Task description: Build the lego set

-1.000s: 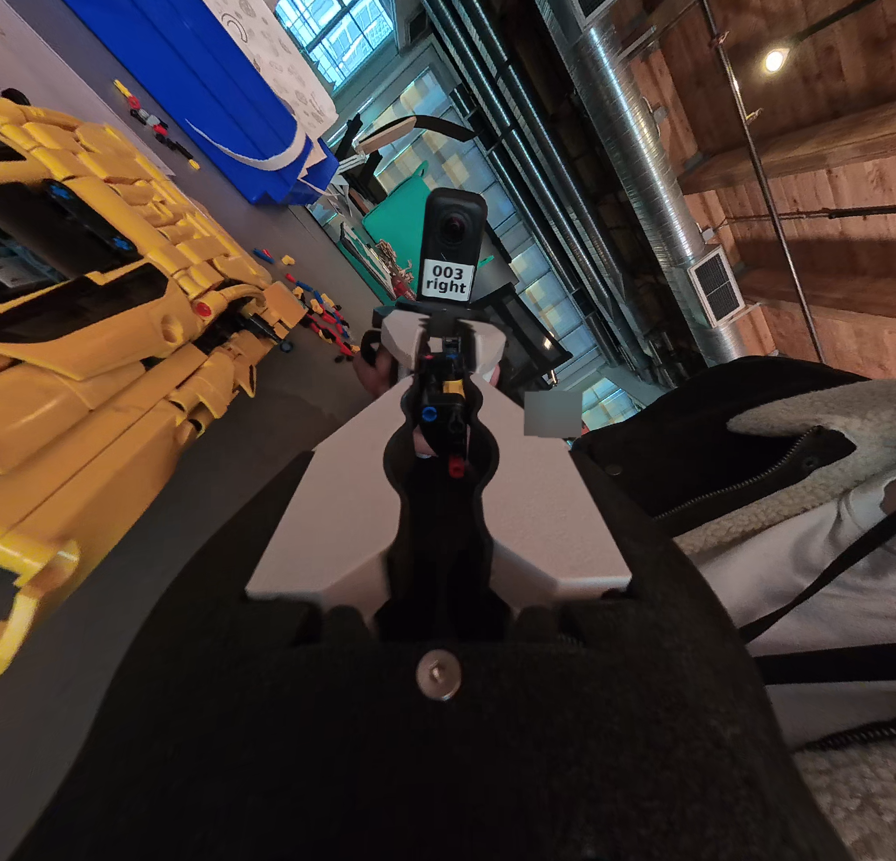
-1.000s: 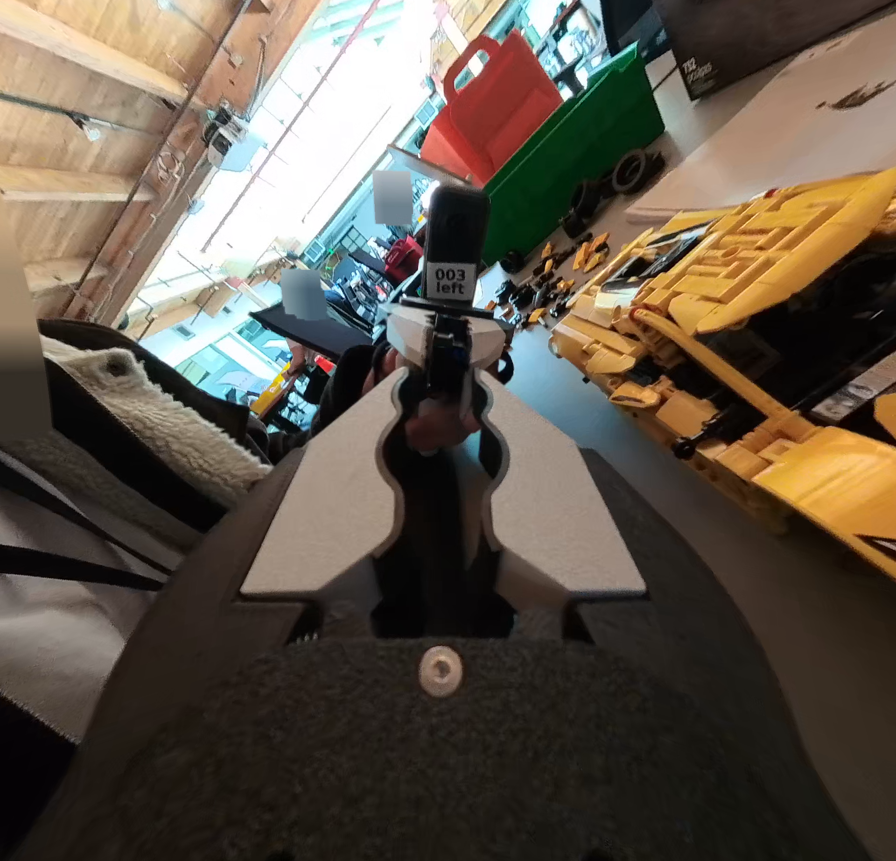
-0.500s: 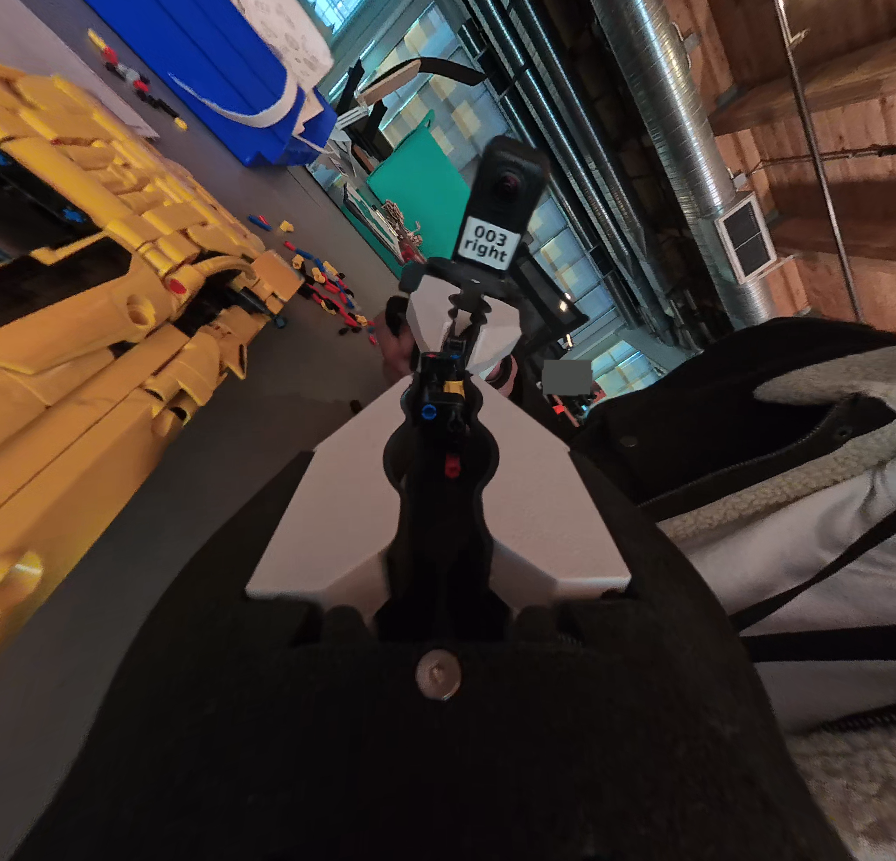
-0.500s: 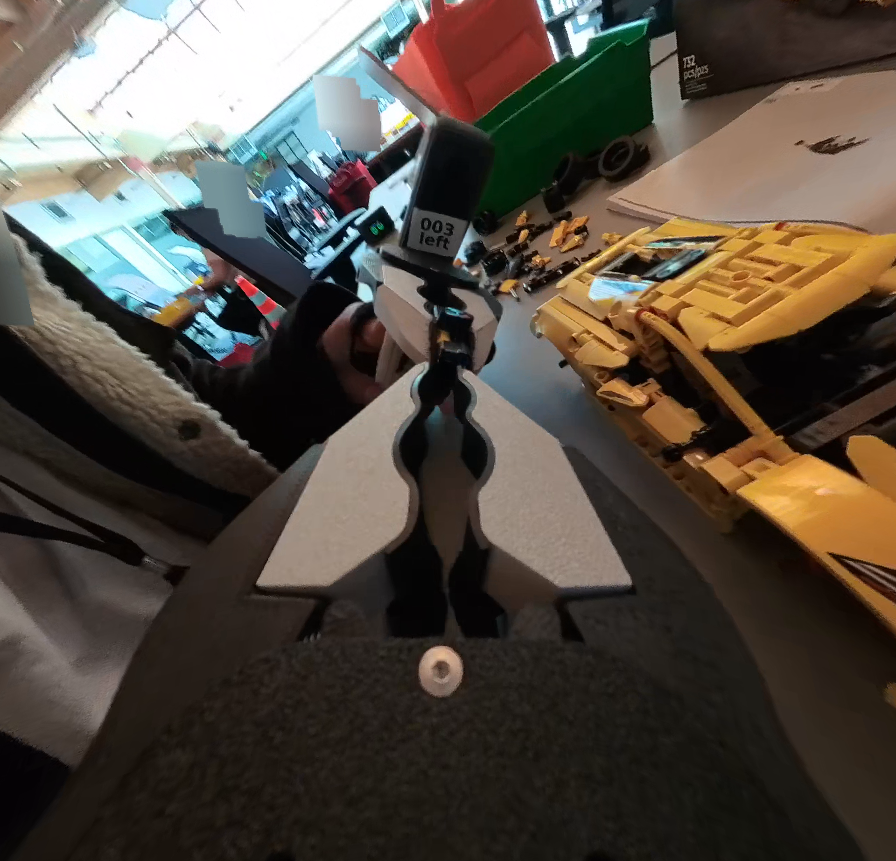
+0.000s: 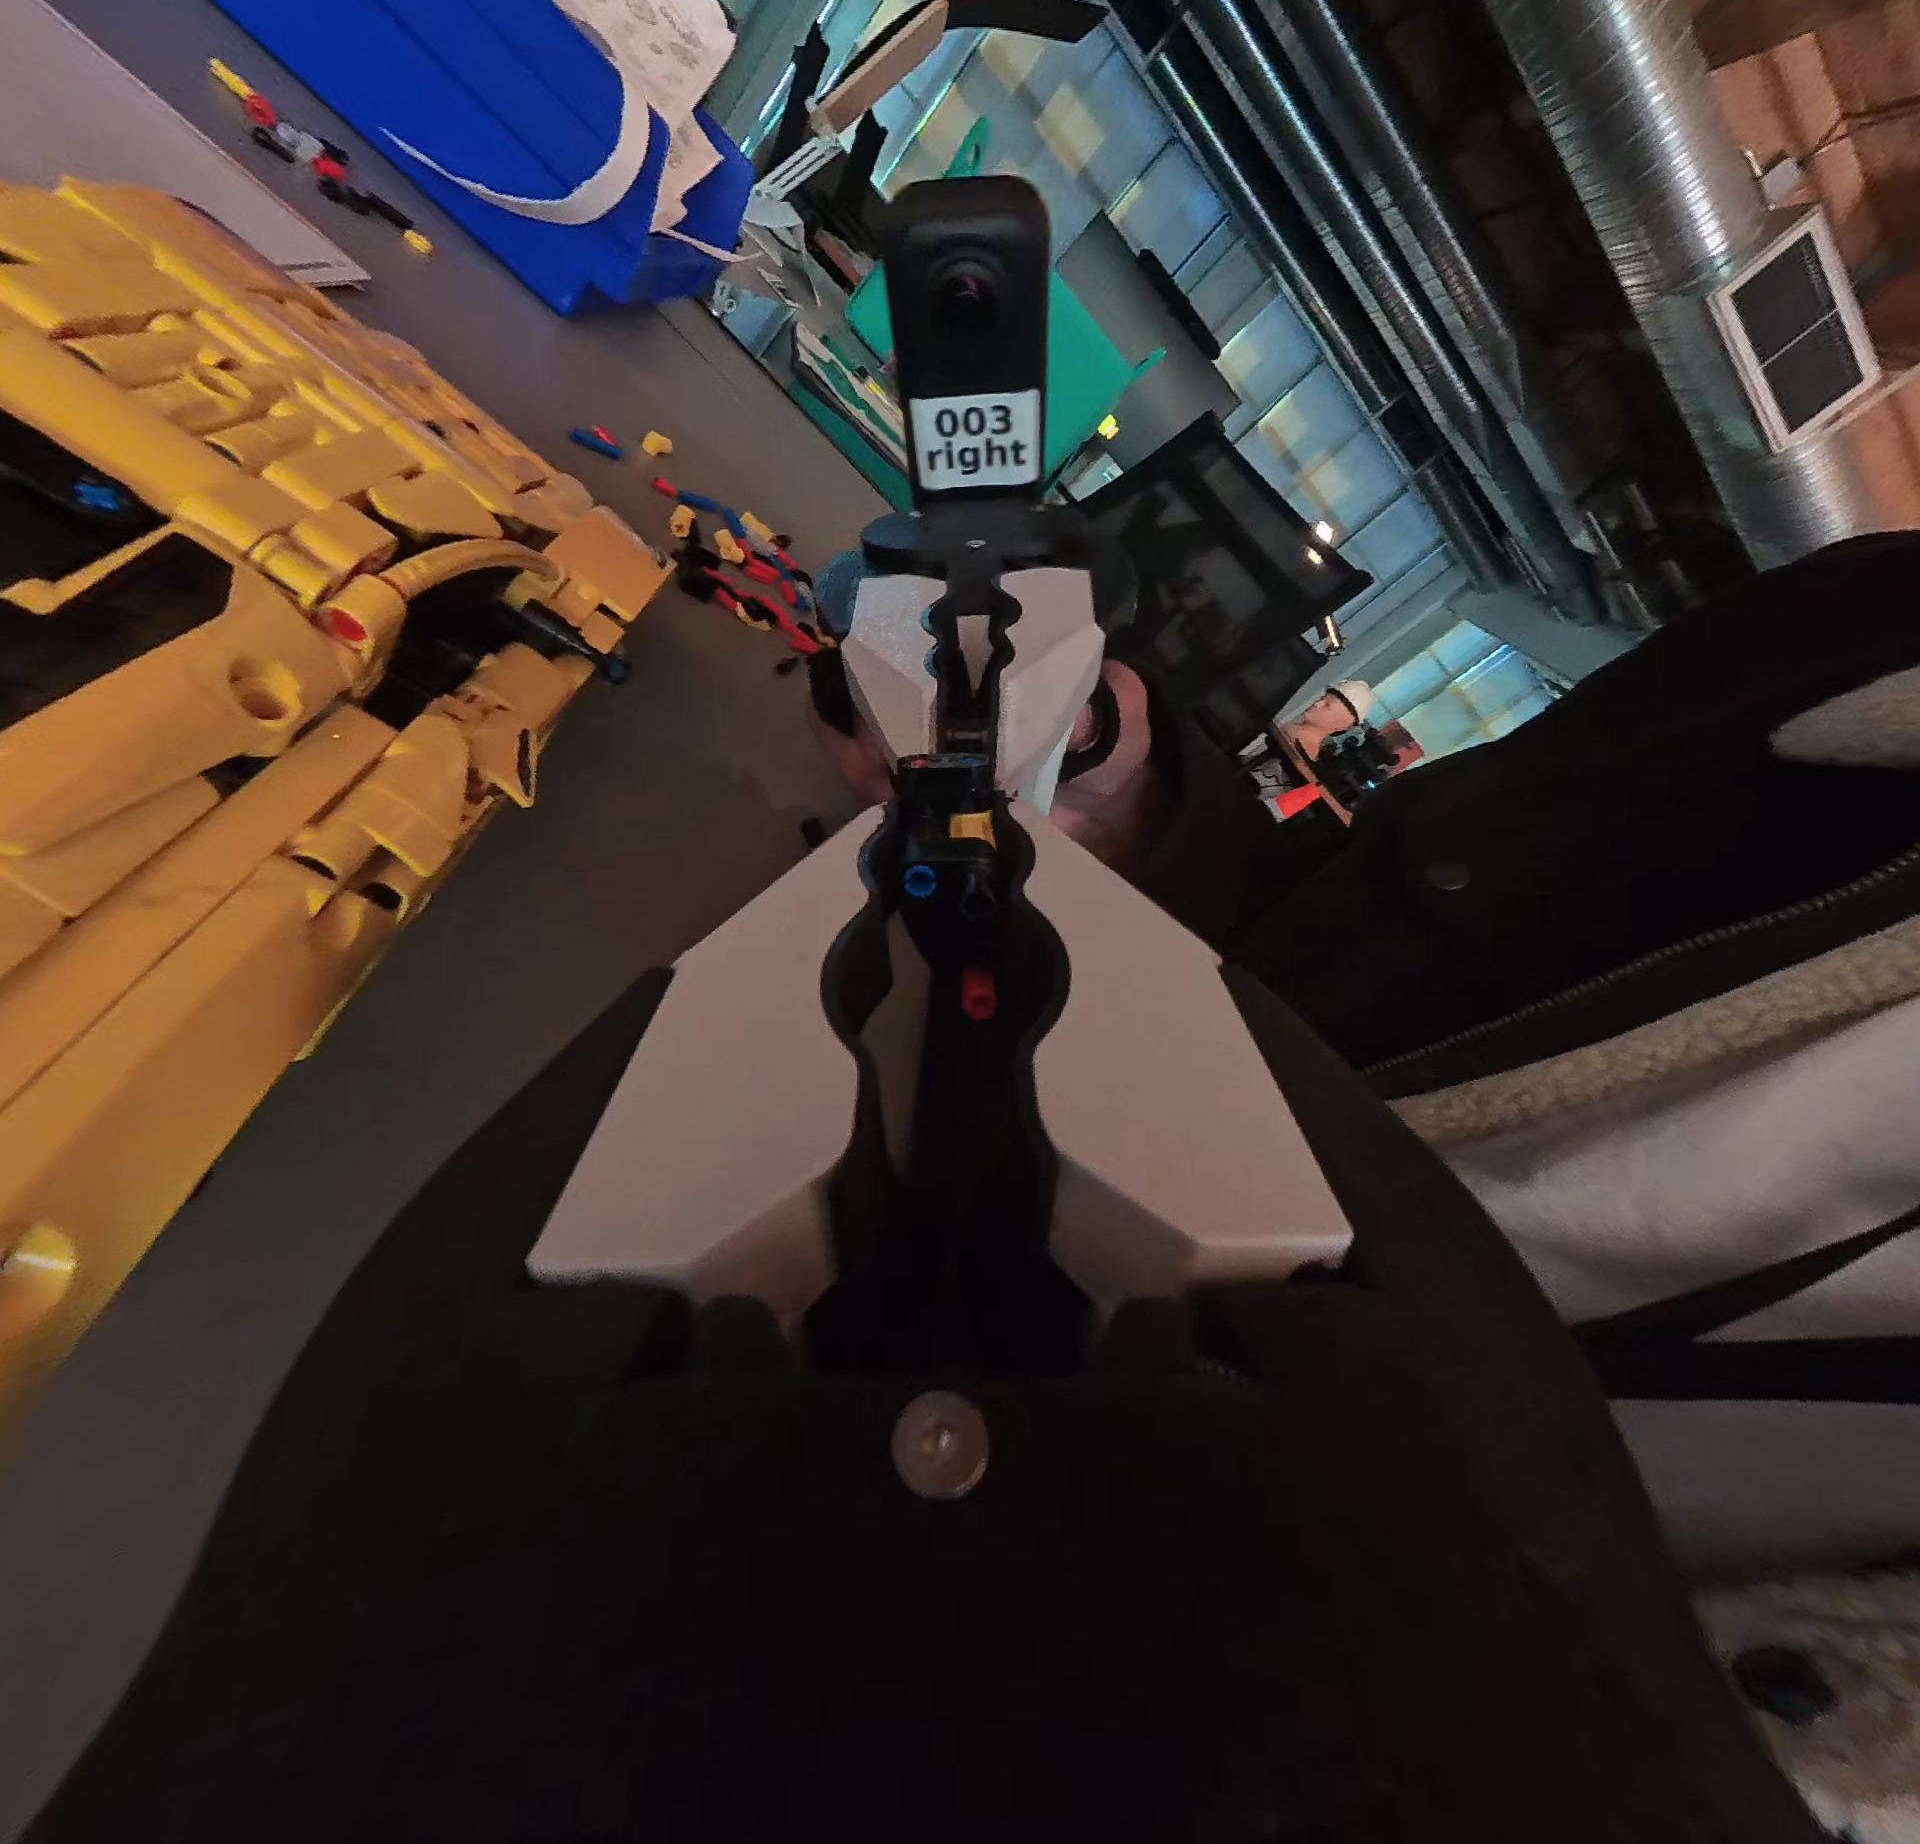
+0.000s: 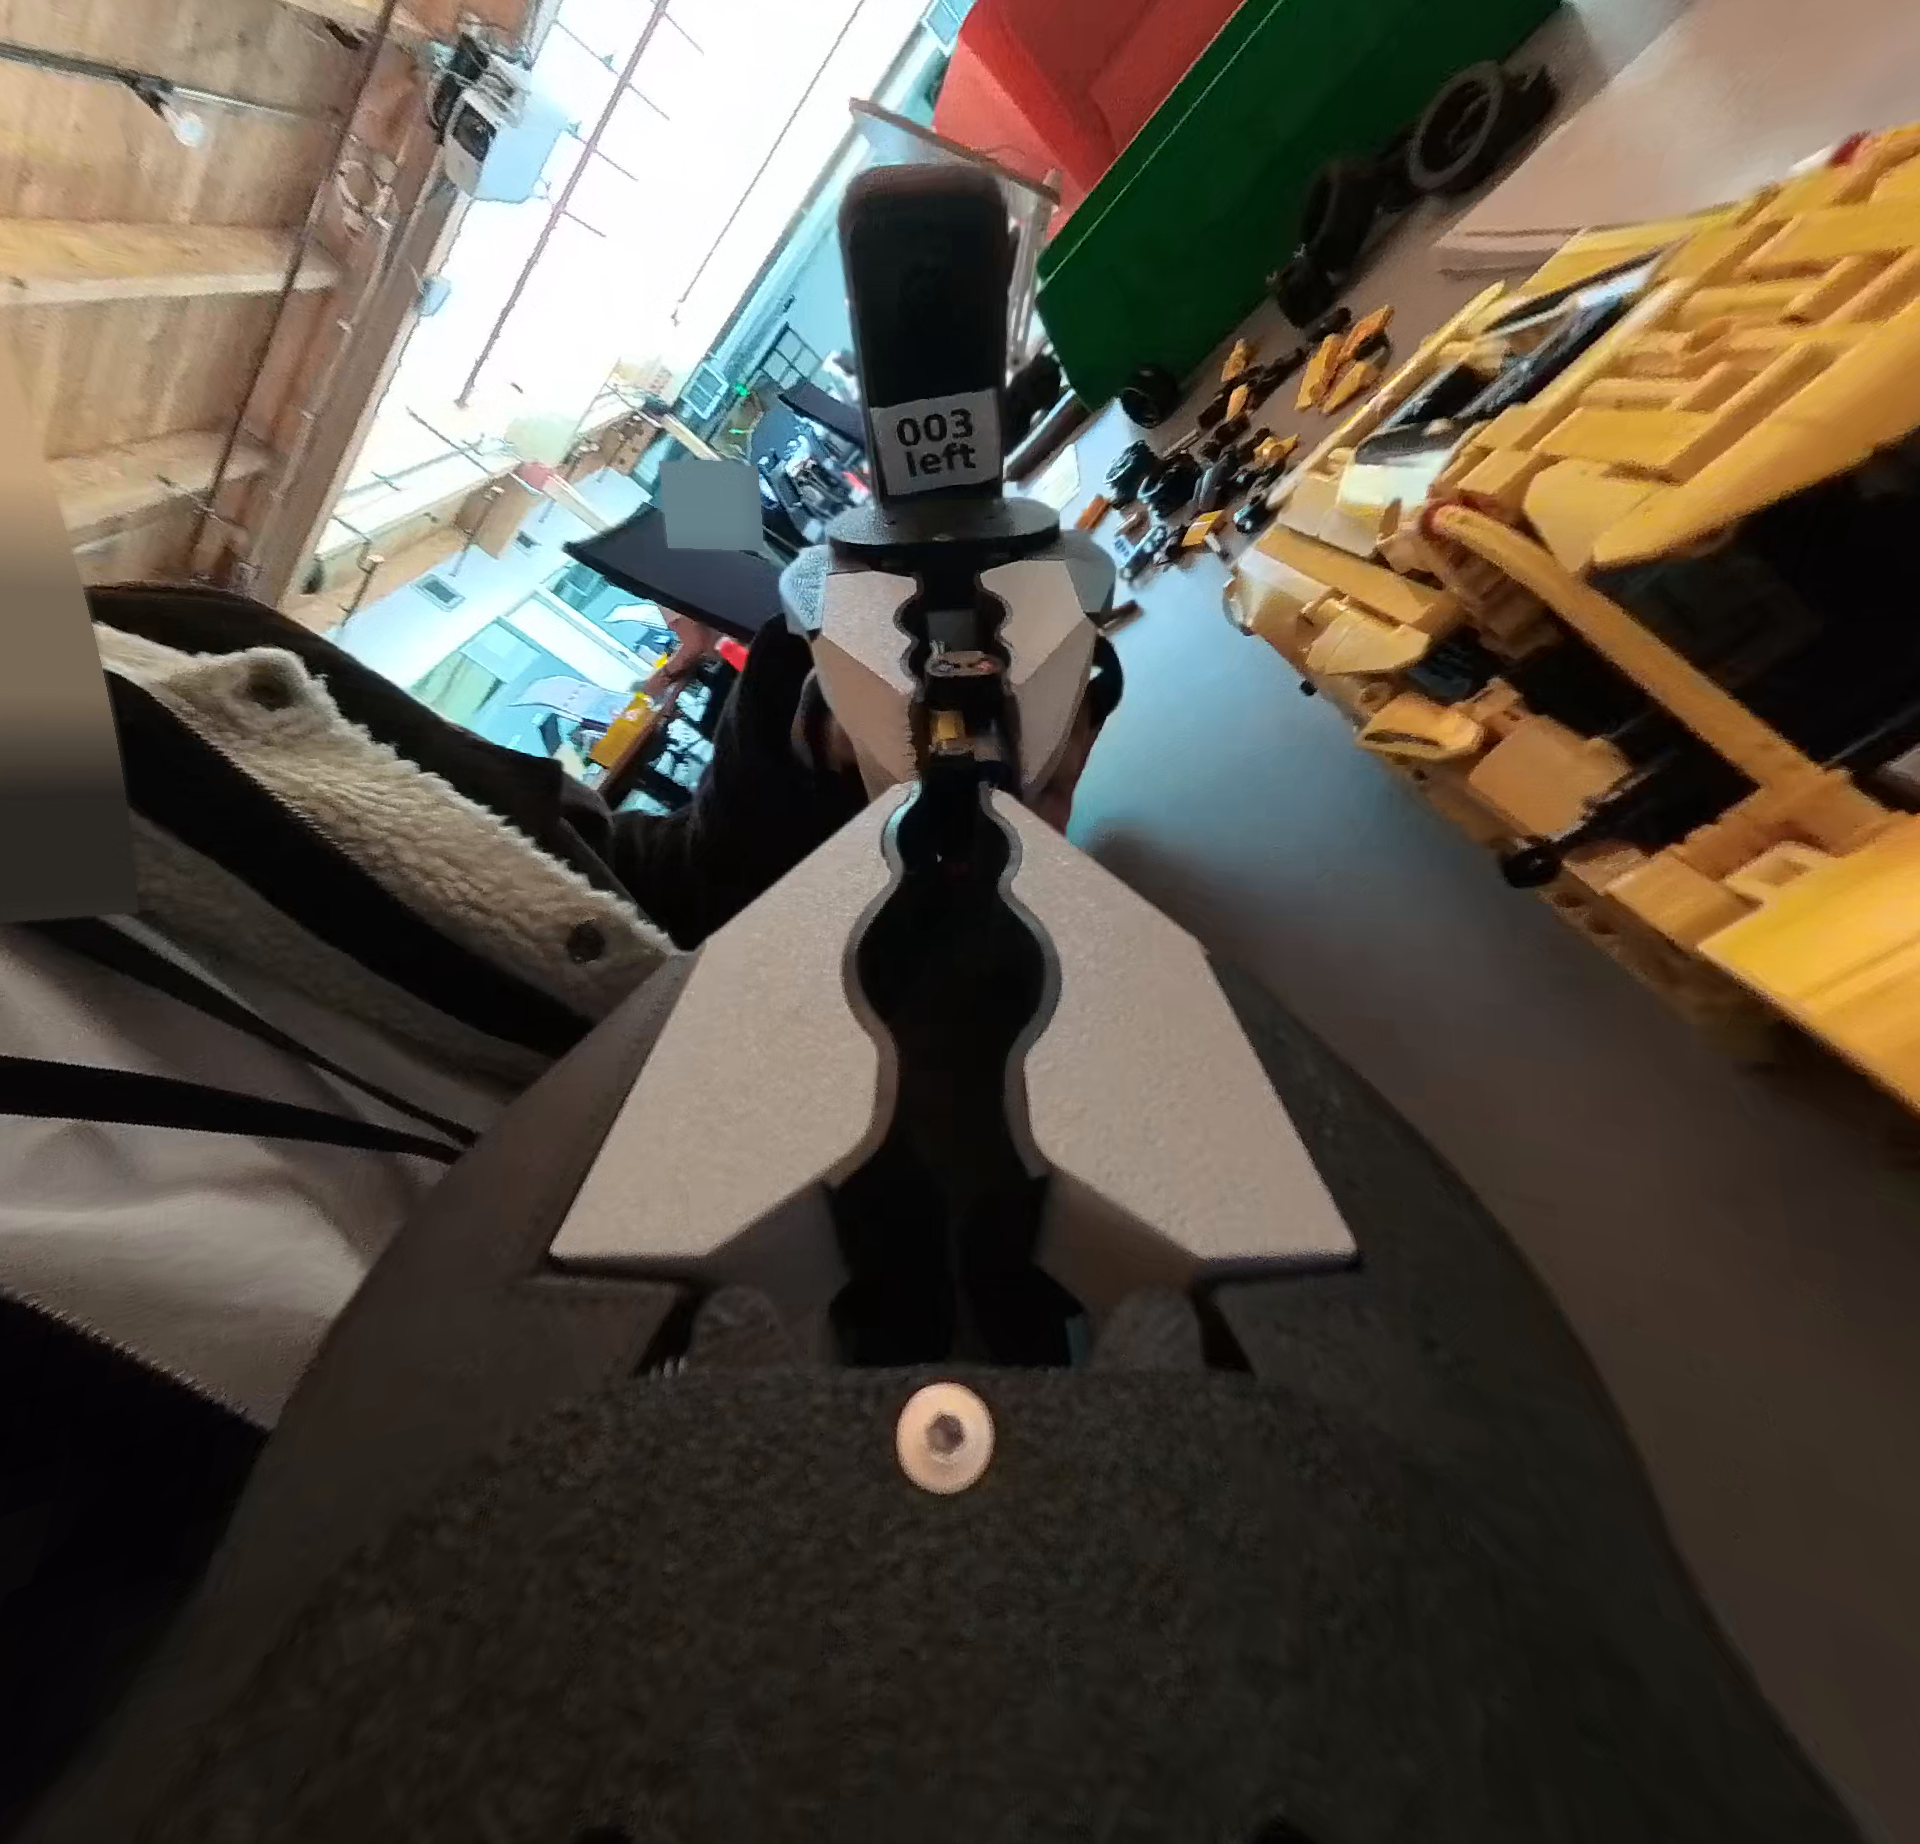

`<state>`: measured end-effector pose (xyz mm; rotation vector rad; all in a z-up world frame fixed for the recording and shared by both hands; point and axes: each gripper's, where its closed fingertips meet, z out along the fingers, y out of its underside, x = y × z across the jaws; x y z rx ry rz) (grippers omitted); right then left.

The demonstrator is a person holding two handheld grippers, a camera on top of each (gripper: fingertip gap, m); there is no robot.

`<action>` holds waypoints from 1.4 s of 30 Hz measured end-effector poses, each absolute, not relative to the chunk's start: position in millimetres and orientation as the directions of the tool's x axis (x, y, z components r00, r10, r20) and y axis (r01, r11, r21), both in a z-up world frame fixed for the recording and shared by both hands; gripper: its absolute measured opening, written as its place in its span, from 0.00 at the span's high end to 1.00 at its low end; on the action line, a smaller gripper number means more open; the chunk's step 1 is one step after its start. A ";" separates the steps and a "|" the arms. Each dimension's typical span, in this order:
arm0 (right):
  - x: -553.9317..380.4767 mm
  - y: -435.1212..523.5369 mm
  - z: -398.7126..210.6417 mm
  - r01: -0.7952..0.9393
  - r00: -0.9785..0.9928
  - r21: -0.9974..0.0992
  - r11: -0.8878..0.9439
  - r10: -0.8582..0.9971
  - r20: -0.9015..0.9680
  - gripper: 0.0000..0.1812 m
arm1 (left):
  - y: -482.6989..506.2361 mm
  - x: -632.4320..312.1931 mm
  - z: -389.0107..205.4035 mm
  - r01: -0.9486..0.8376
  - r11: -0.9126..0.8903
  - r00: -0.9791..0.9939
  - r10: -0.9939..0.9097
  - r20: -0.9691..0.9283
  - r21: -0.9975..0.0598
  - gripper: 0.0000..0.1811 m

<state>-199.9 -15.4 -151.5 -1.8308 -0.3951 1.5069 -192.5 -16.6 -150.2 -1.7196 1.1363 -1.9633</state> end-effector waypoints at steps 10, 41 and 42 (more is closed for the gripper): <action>-194.9 4.1 -135.3 -0.160 0.569 -0.913 -0.376 0.720 -0.396 0.81 | 8.6 -197.2 -130.9 -0.109 -0.799 -0.296 -0.542 0.787 -0.591 0.92; -213.0 15.6 -124.5 0.517 0.700 -0.844 0.140 0.499 0.511 0.72 | 9.7 -196.4 -120.0 -0.051 -0.916 -0.398 -0.348 0.849 -0.399 0.91; -213.9 15.8 -123.0 0.552 0.701 -0.817 0.167 0.438 0.563 0.72 | 11.7 -196.9 -120.5 -0.039 -0.914 -0.387 -0.358 0.850 -0.403 0.91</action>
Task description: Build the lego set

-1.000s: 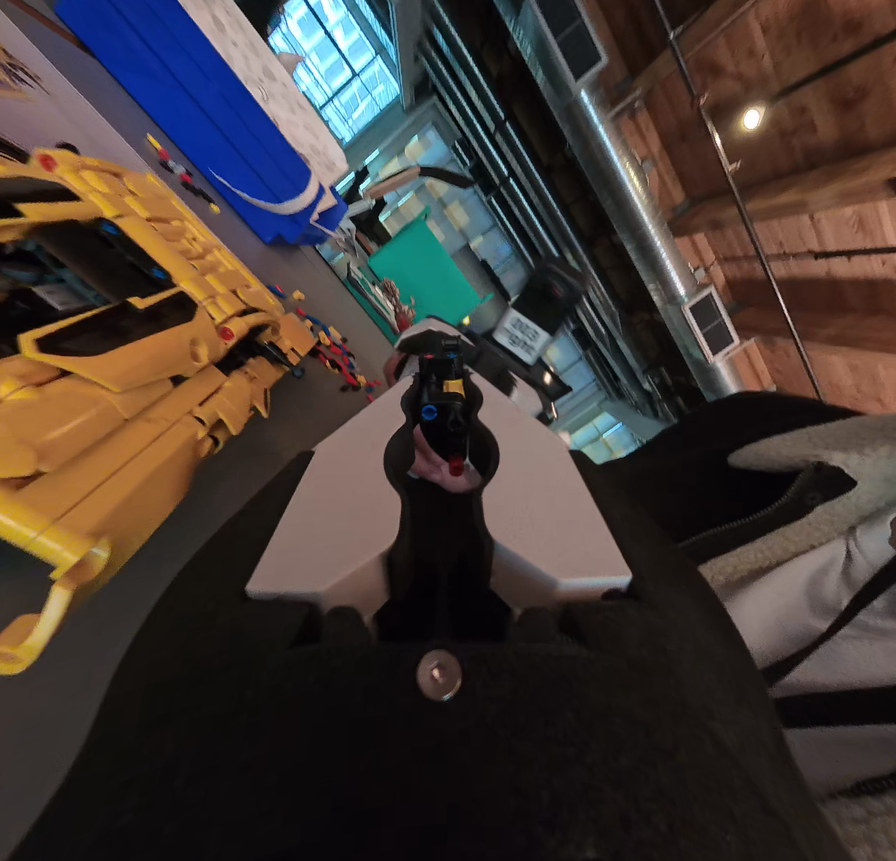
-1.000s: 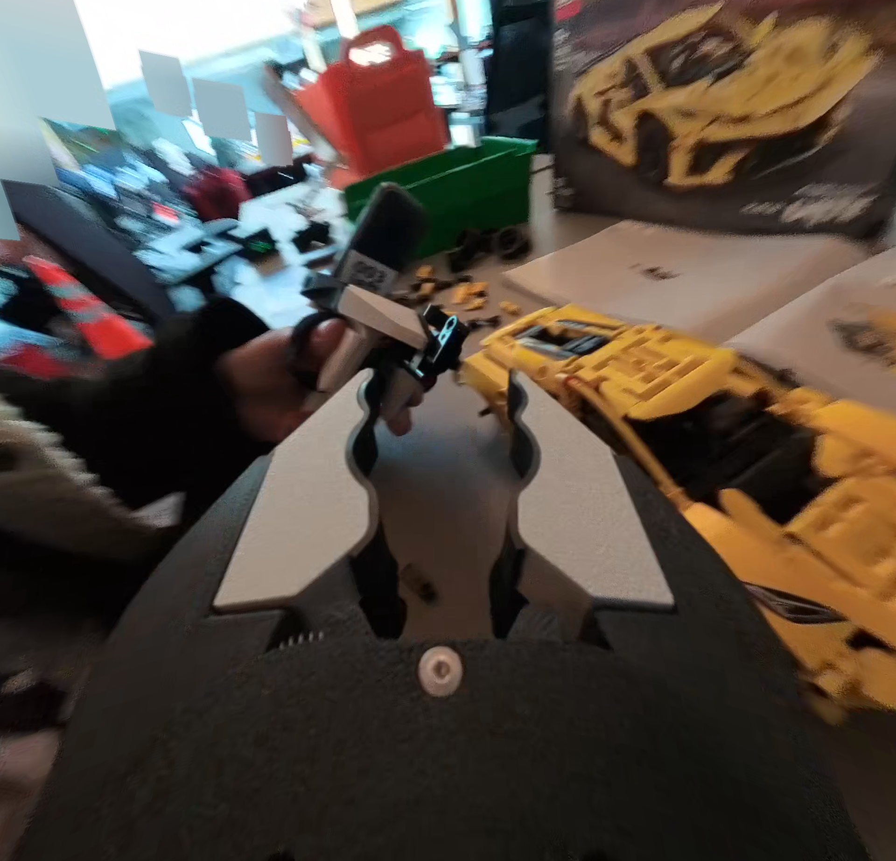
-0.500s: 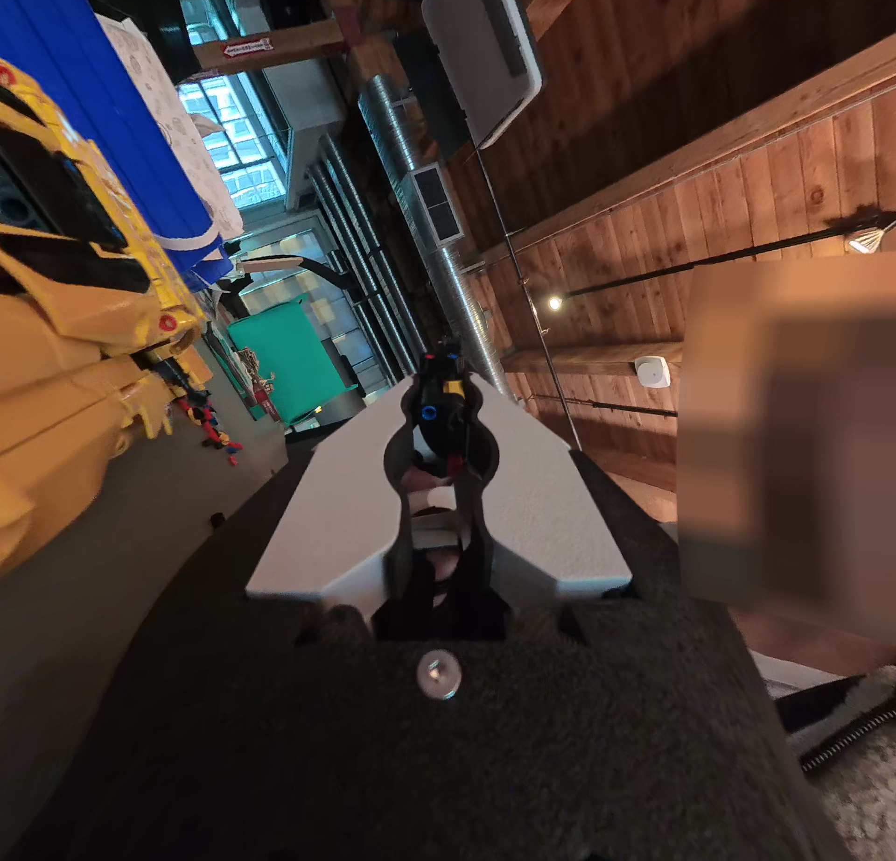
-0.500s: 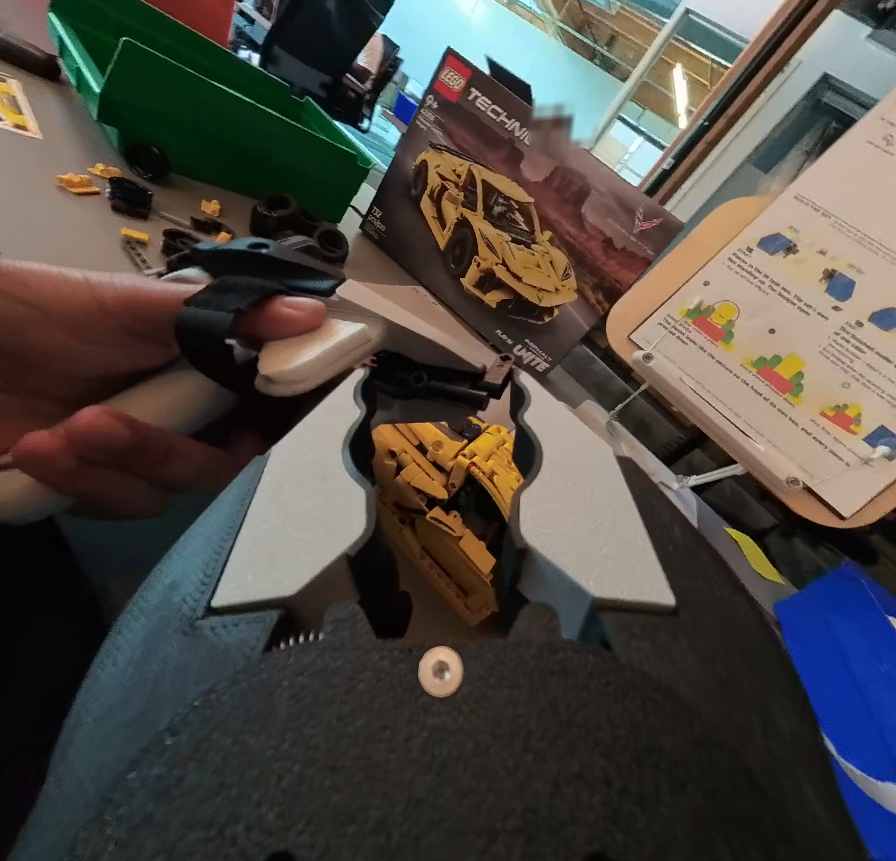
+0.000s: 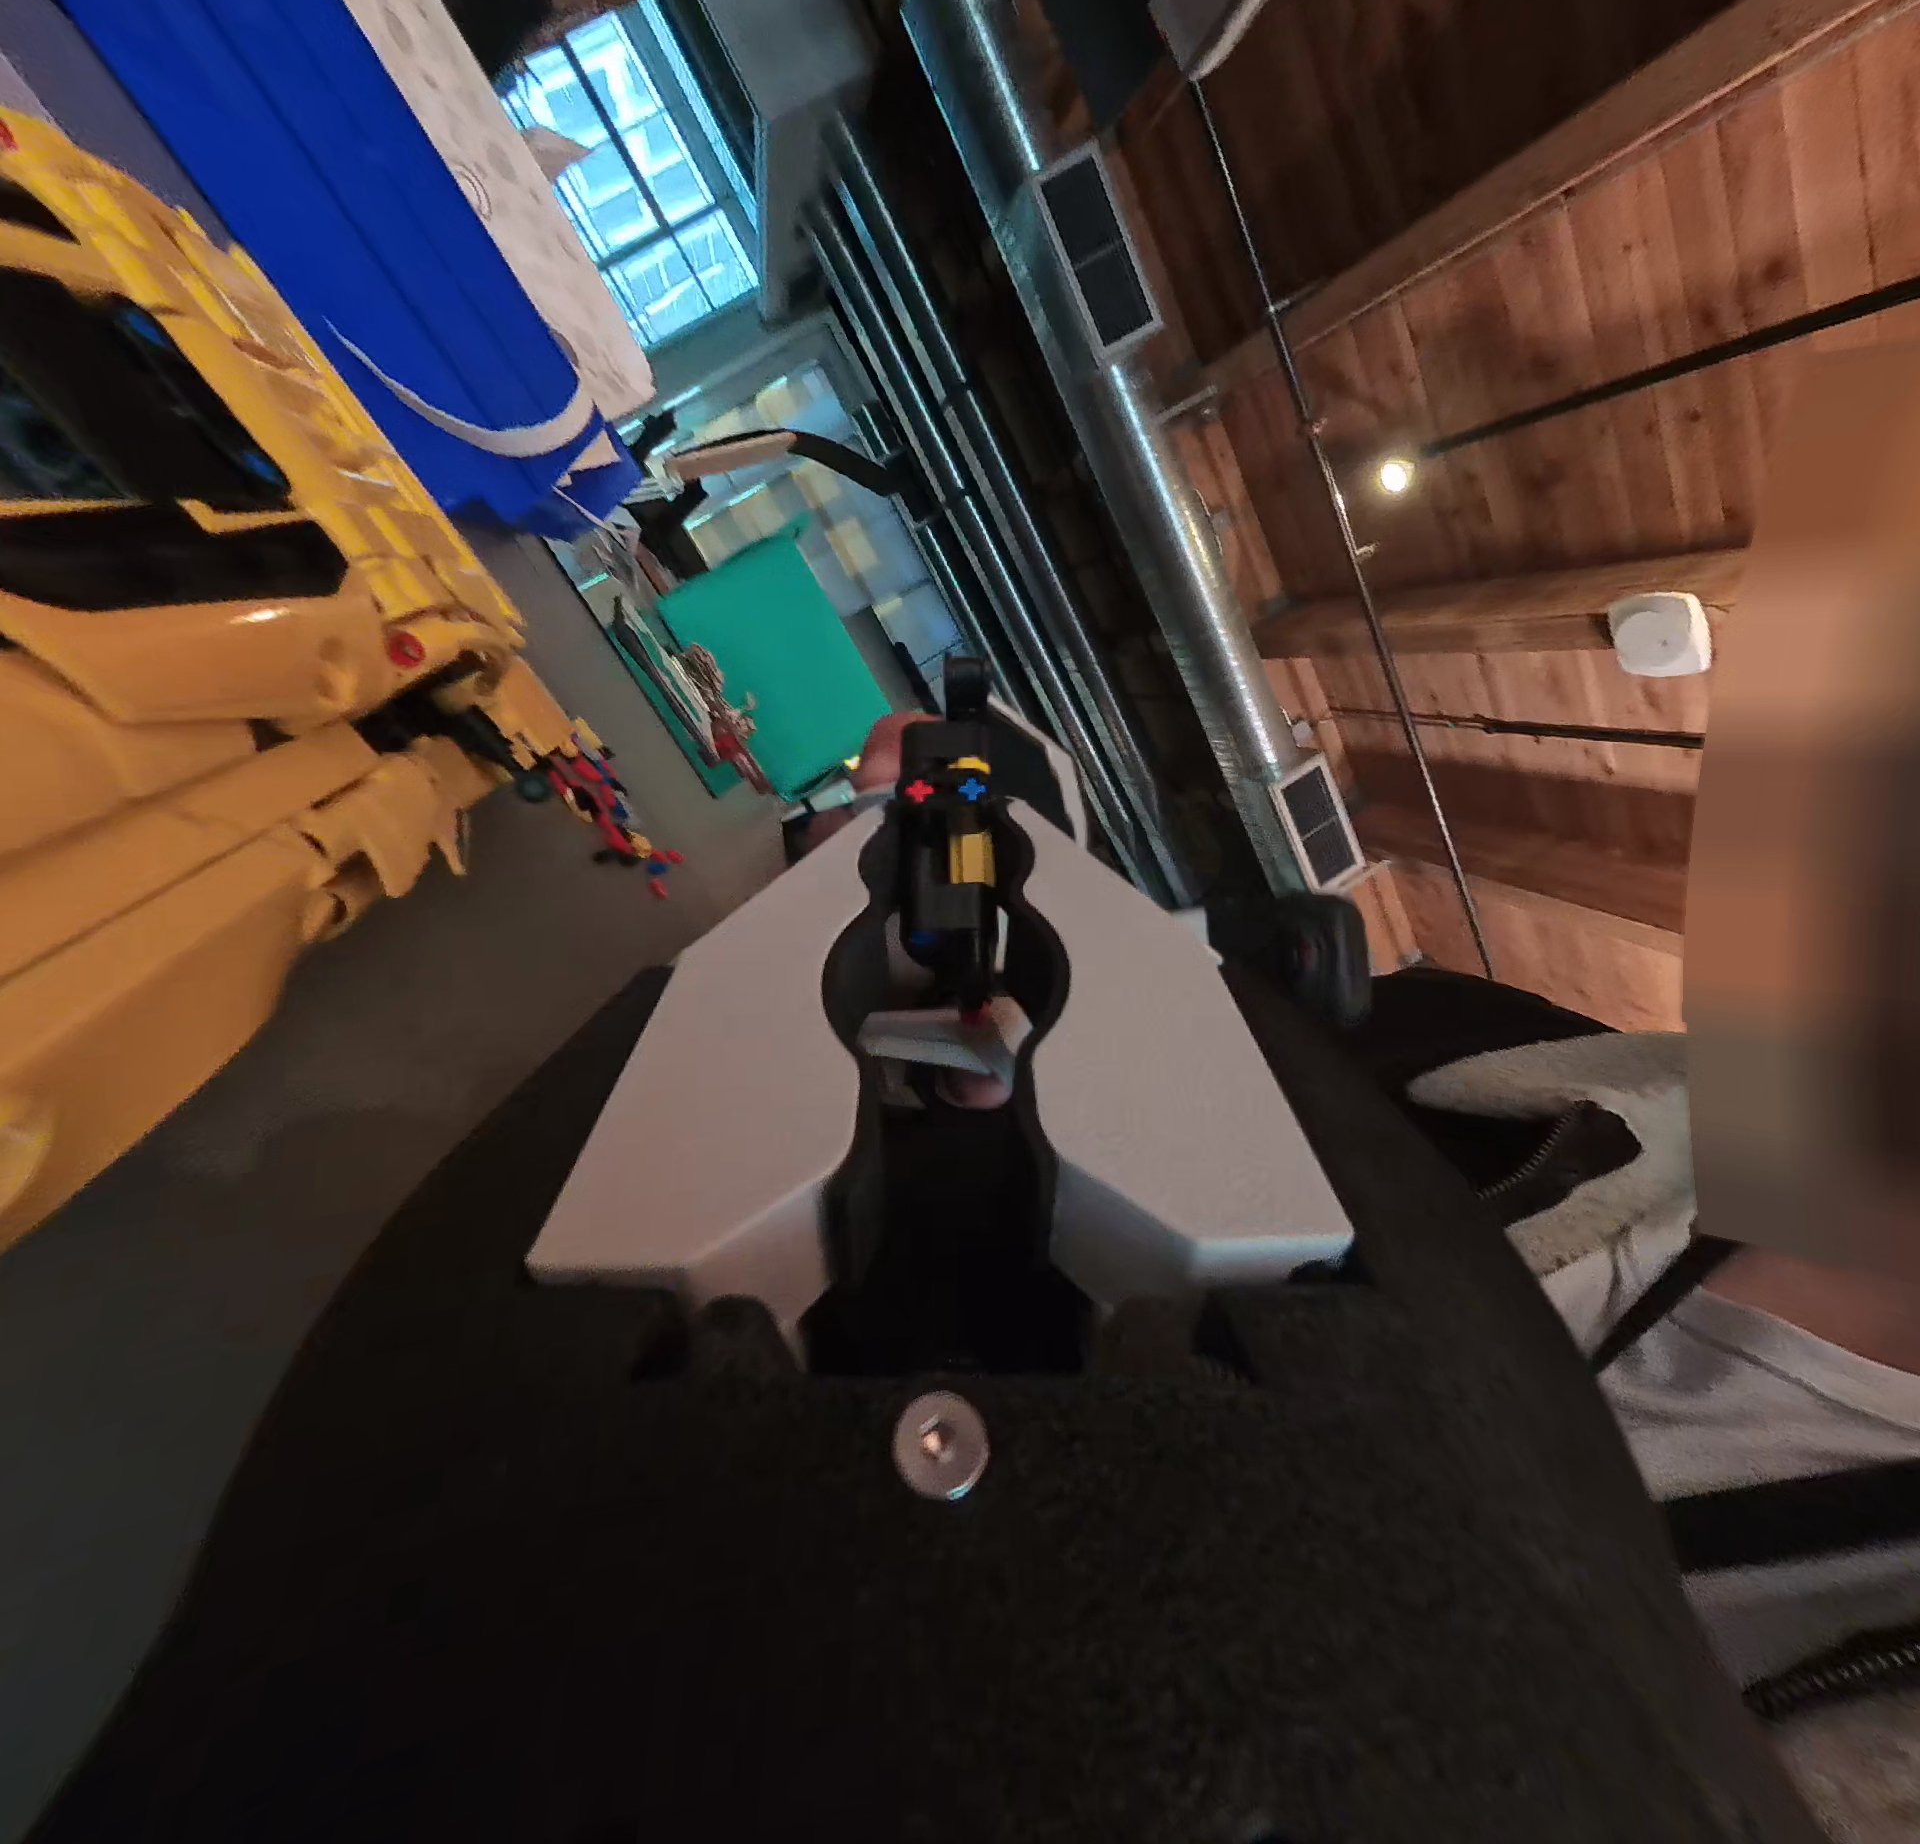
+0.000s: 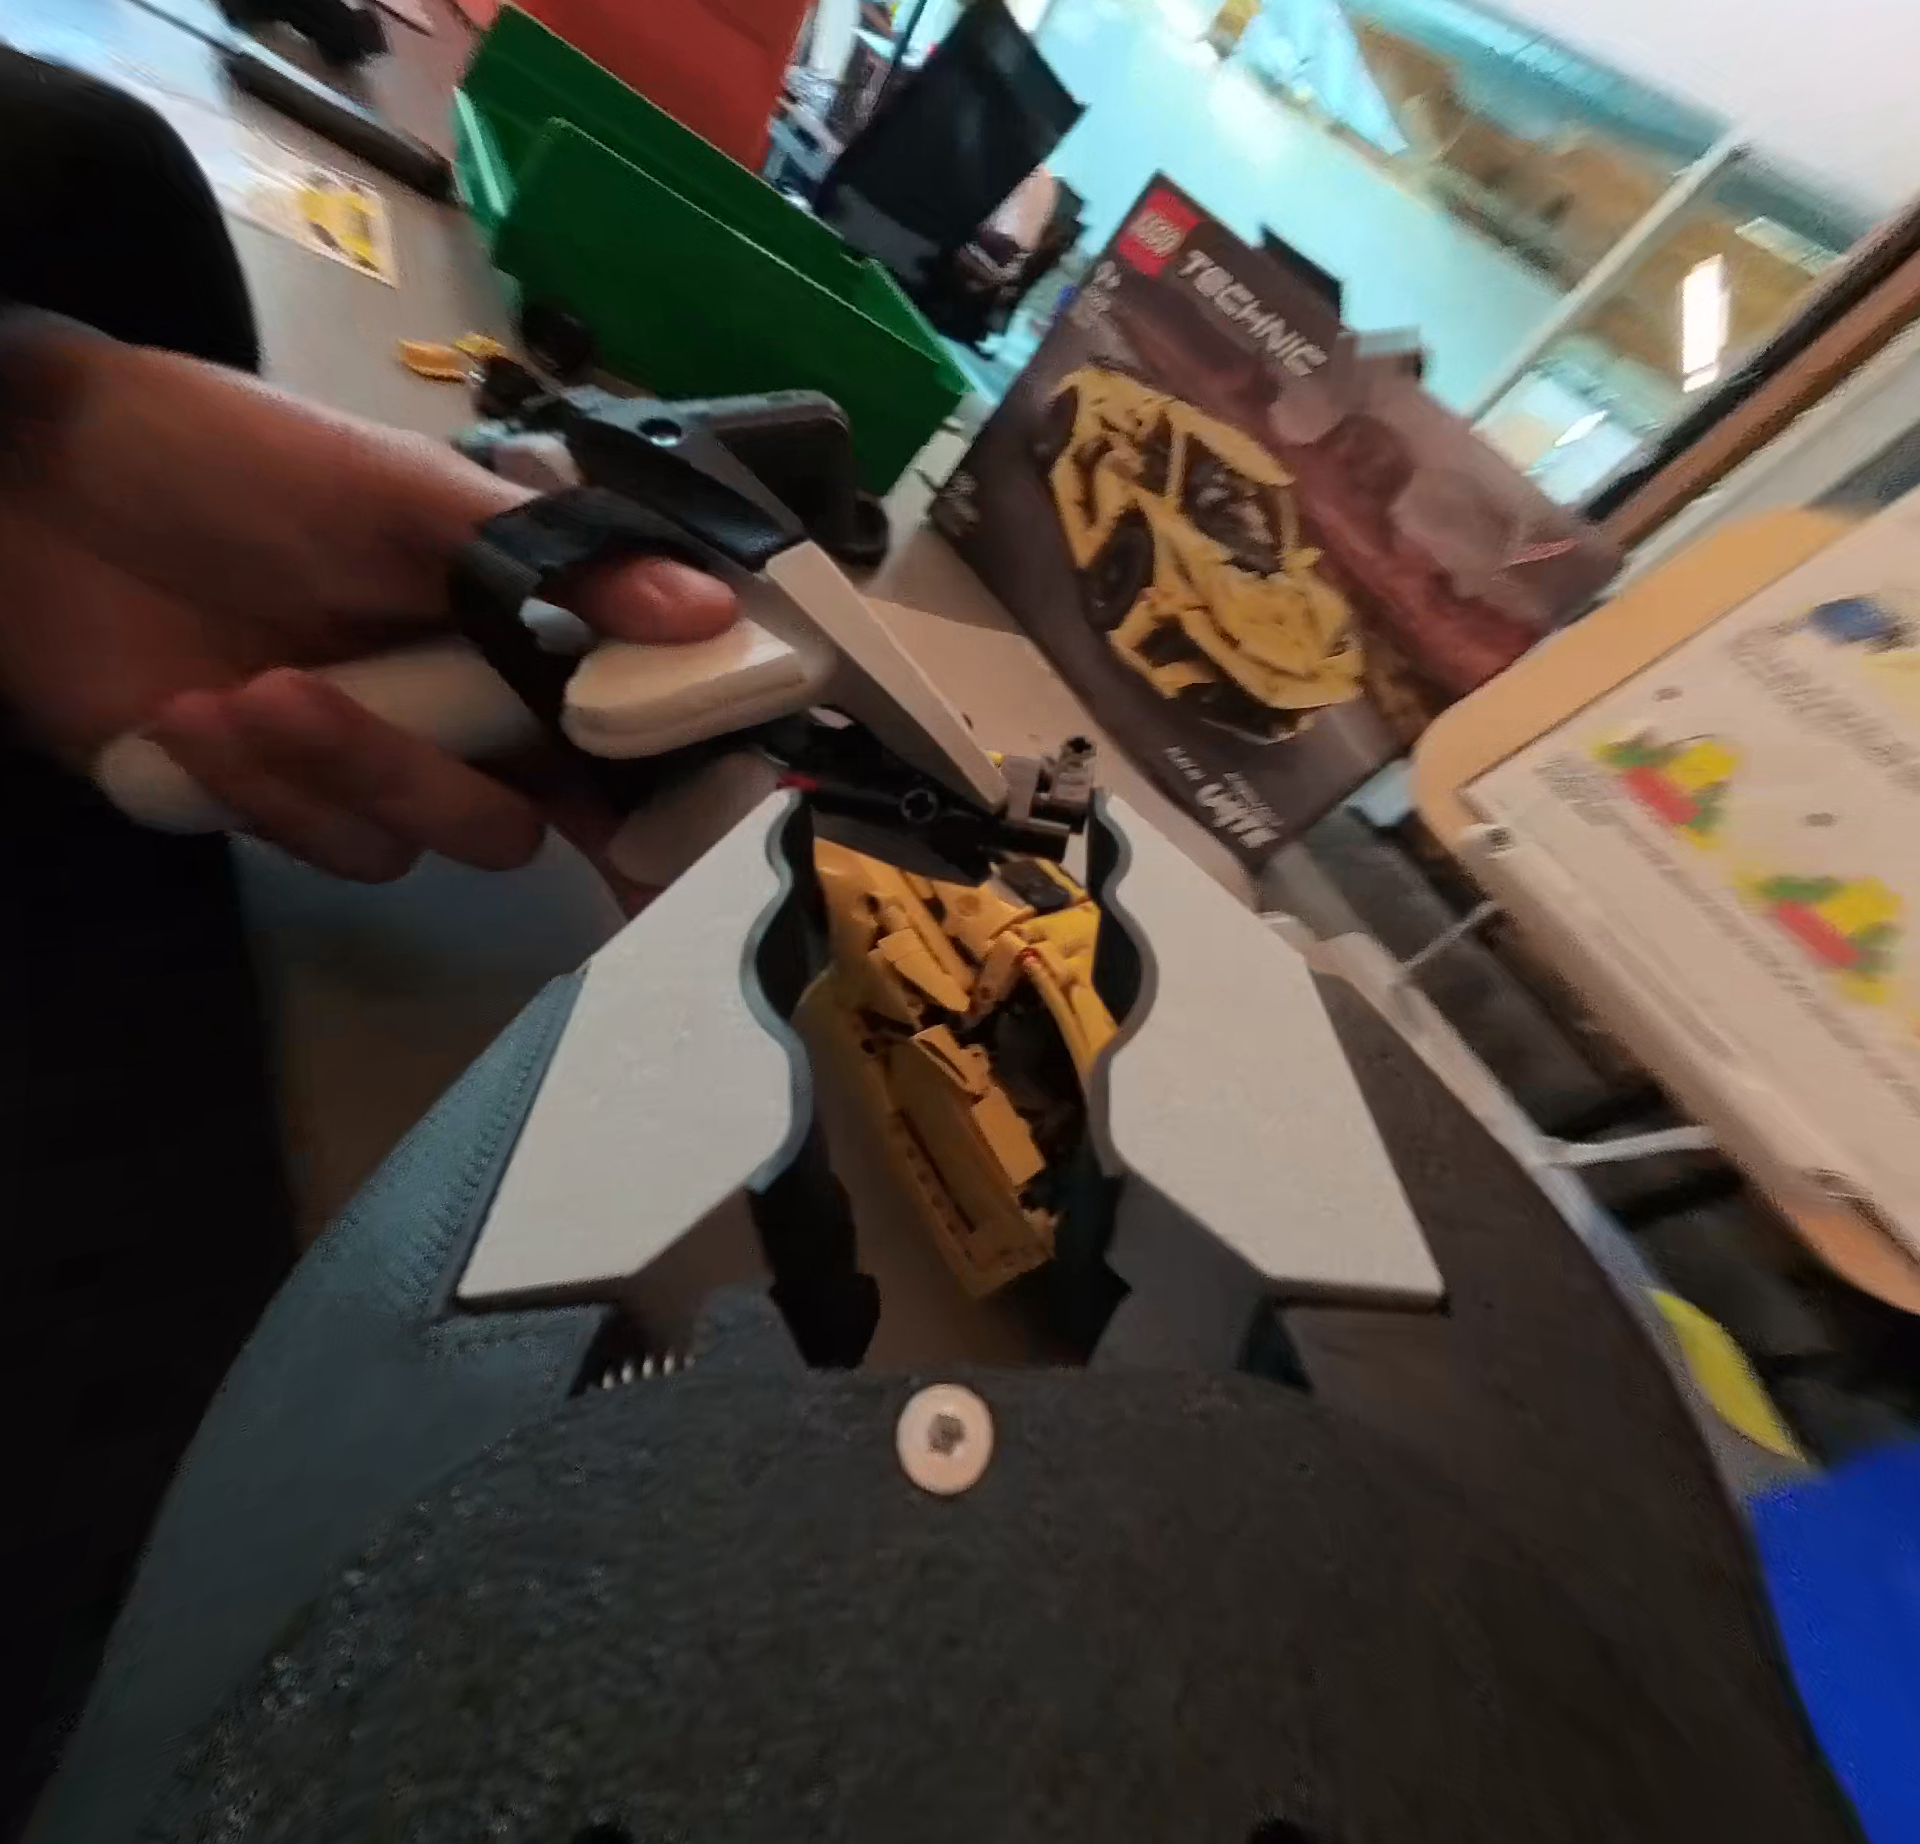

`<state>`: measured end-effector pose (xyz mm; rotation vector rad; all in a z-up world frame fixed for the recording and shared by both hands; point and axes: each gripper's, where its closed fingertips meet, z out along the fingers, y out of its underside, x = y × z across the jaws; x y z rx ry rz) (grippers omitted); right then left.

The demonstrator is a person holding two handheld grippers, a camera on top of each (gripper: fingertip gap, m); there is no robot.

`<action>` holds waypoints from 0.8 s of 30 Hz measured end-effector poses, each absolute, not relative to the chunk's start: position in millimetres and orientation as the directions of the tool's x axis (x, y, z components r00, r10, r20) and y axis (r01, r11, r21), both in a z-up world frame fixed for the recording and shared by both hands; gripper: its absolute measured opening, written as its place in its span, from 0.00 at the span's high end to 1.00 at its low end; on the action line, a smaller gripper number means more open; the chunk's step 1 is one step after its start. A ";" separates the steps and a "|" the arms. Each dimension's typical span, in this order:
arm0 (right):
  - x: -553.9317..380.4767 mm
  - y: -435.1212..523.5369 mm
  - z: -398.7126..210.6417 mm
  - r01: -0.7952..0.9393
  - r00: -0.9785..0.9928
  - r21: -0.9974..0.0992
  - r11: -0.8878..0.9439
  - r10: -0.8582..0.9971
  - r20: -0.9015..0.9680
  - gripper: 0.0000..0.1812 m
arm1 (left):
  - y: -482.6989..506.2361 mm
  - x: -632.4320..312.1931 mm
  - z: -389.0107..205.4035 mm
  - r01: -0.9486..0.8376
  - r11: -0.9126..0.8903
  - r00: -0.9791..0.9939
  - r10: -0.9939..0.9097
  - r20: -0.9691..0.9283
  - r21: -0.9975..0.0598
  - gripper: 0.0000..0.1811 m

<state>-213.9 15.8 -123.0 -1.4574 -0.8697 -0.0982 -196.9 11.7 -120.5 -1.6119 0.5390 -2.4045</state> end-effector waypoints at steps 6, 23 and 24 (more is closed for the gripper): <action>-219.7 24.1 -136.9 0.554 0.719 -0.829 0.078 0.458 0.523 0.58 | 6.3 -192.5 -122.8 -0.051 -0.896 -0.362 -0.396 0.844 -0.442 0.92; -214.9 28.2 -144.1 0.558 0.721 -0.830 -0.013 0.502 0.477 0.66 | 9.2 -190.8 -129.4 -0.065 -0.908 -0.336 -0.371 0.865 -0.415 0.91; -214.5 28.9 -144.9 0.536 0.735 -0.844 -0.027 0.506 0.451 0.66 | 9.9 -190.3 -130.2 -0.067 -0.908 -0.330 -0.370 0.868 -0.413 0.92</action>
